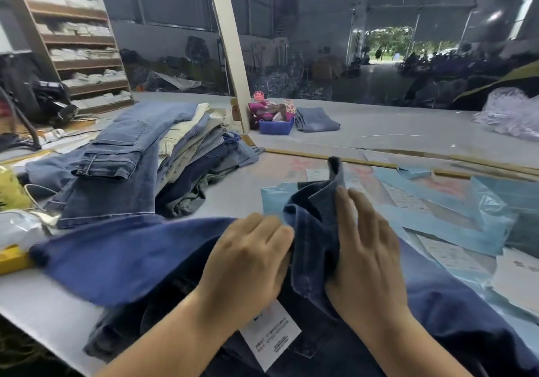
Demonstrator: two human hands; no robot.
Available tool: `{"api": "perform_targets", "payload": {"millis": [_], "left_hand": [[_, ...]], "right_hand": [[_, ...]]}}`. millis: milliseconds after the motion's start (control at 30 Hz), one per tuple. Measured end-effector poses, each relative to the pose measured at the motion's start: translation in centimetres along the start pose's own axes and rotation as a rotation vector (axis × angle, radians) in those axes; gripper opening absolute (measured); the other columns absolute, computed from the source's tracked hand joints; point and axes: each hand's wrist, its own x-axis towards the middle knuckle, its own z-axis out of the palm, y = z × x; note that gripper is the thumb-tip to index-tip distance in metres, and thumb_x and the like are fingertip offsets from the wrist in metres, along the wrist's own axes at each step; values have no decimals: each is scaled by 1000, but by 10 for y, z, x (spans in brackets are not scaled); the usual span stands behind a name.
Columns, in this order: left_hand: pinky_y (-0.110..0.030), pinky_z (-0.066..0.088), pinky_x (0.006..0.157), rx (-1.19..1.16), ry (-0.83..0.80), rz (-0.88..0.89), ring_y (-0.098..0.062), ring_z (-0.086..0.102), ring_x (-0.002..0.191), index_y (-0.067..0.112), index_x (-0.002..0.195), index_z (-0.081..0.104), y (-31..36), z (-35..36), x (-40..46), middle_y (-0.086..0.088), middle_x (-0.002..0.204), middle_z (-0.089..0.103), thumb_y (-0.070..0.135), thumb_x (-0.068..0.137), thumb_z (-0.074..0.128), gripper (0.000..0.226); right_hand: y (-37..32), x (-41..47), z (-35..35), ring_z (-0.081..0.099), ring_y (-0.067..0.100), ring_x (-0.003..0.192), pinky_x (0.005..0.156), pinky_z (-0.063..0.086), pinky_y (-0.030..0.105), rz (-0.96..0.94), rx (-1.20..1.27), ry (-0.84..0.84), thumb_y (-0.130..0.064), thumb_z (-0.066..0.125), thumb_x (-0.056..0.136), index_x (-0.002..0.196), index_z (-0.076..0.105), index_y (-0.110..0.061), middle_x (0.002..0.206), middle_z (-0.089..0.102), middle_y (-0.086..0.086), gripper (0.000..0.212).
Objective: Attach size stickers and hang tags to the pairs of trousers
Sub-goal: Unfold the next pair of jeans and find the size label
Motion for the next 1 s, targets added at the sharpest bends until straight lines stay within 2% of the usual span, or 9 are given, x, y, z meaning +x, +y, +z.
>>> {"api": "perform_targets", "payload": {"millis": [100,200,367,500,633,733,833,933,1000], "left_hand": [[-31,50,53,42,-207,-79,-20,61,67,16,87,66,-9,4,-31,2,78,63,8,59,81,33],[-28,37,34,113,-455,-260,-19,63,52,23,78,69,-20,3,-50,8,64,63,9,37,88,47],[-26,35,55,60,-633,-355,-8,60,81,29,85,45,-17,-7,-53,12,88,59,39,73,59,21],[-18,46,66,-490,-619,-601,10,57,83,45,99,56,-4,-15,-34,31,96,59,77,60,58,50],[-14,48,60,-728,-412,-661,7,62,78,42,94,58,16,-5,-13,29,95,63,49,63,82,40],[-39,54,58,-752,-283,-747,-12,67,61,20,83,67,10,-4,-6,1,73,71,17,82,73,7],[-42,56,72,-761,-22,-697,-19,66,75,9,85,66,-16,-20,14,-5,77,70,-7,83,63,16],[-27,47,67,-527,347,-451,-17,56,73,9,69,58,-46,-42,44,-5,76,63,-17,72,53,27],[-23,43,72,-353,383,-260,-15,56,79,8,68,58,-58,-42,47,-2,81,61,-14,69,53,23]], "right_hand": [[0,-4,4,64,30,70,54,45,28,-31,-3,-42,-5,85,52,117,63,-7,97,68,8,69],[-4,-2,3,57,27,54,48,30,22,85,88,-11,1,80,58,84,67,-15,69,63,-1,33],[5,22,-12,41,15,50,46,28,23,337,321,149,-13,64,79,72,46,-24,57,45,-11,23],[-5,25,-19,43,7,53,46,28,23,348,371,184,-22,59,81,70,41,-27,57,45,-10,22],[-23,7,-11,36,17,52,45,30,24,292,356,64,-21,60,77,71,38,-29,57,39,-13,25],[-24,9,-14,39,16,59,47,26,24,163,349,35,-23,61,76,74,51,-22,67,40,-17,10],[-21,10,-20,48,13,66,54,34,24,30,380,36,-28,66,79,85,61,-15,75,50,-13,15],[-23,8,-25,58,14,86,67,39,21,7,301,-125,-39,73,70,113,60,-20,101,63,-9,49],[-22,6,-24,59,17,93,70,38,26,47,187,-284,-44,75,65,132,45,-27,110,60,-11,75]]}}
